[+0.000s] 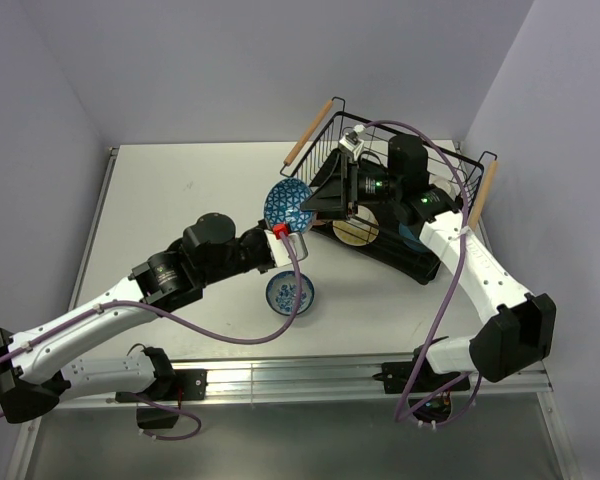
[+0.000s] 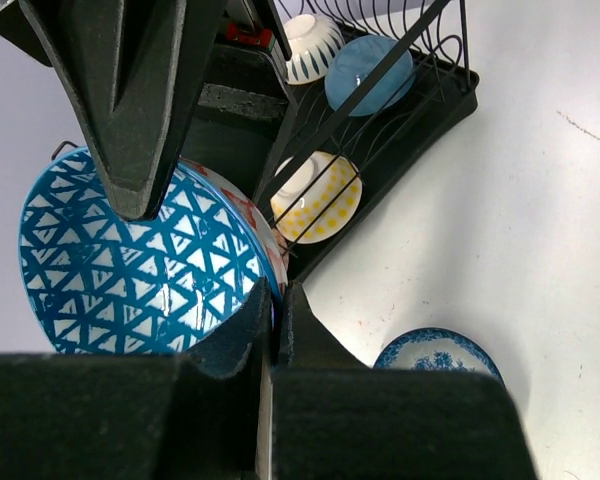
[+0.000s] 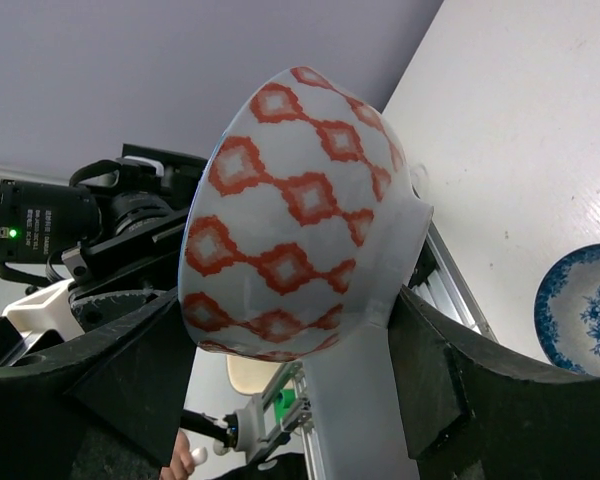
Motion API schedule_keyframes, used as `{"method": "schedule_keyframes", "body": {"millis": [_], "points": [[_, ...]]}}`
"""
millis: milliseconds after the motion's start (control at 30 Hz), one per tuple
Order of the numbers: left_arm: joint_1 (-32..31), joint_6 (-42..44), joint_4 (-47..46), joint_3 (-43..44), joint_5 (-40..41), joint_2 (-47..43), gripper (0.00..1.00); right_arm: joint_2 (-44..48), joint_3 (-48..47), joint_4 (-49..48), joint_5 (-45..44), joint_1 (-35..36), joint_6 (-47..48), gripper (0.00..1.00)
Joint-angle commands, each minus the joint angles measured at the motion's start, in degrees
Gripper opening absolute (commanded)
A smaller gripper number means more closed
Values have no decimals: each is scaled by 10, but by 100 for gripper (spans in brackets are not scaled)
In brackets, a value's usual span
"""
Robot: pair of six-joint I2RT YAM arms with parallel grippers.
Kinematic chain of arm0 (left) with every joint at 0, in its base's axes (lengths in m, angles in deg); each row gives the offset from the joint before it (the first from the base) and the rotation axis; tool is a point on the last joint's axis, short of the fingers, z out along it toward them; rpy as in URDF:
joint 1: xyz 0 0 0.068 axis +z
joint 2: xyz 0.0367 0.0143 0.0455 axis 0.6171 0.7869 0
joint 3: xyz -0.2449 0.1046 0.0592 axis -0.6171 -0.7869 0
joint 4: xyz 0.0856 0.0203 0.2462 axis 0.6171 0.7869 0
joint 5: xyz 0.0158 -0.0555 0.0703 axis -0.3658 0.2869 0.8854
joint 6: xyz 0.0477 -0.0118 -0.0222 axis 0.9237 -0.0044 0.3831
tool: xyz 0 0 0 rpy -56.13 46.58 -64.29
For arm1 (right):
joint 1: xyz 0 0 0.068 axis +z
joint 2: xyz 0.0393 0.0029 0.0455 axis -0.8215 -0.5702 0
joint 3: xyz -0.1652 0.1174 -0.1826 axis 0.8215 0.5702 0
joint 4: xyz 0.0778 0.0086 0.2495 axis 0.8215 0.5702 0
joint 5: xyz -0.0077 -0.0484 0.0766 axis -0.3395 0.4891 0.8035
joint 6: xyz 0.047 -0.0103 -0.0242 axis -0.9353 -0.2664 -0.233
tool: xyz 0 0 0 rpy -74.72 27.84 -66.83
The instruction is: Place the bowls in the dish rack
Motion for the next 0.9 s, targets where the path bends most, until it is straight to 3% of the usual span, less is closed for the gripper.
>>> {"method": "schedule_keyframes", "body": {"millis": [0, 100, 167, 267, 400, 500, 600, 733, 800, 867], "points": [[-2, 8, -60, 12, -3, -12, 0, 2, -6, -26, 34, 5, -21, 28], [-2, 7, -57, 14, 4, -10, 0, -2, -13, -21, 35, 4, -14, 0], [-2, 6, -57, 12, 10, -8, 2, -3, -16, -22, 41, 3, -12, 0], [-2, 4, -57, 10, 17, -8, 12, -3, -19, -34, 41, -6, -17, 0], [-2, 2, -48, 10, 26, -3, 44, -2, -28, -28, 32, -19, -7, 0], [-2, -1, -48, 5, 33, -3, 62, -3, -40, -9, 26, -29, 15, 0], [-1, -10, -49, 5, 34, -3, 70, -8, -52, 8, 24, -43, 28, 0], [-2, -27, -43, 14, 34, 0, 80, -23, -104, 90, -1, -76, 129, 0], [-2, -43, -29, 23, 56, 4, 89, -42, -154, 158, -35, -107, 177, 0], [-1, -63, -19, 40, 77, 14, 92, -64, -212, 230, -95, -136, 252, 0]]}}
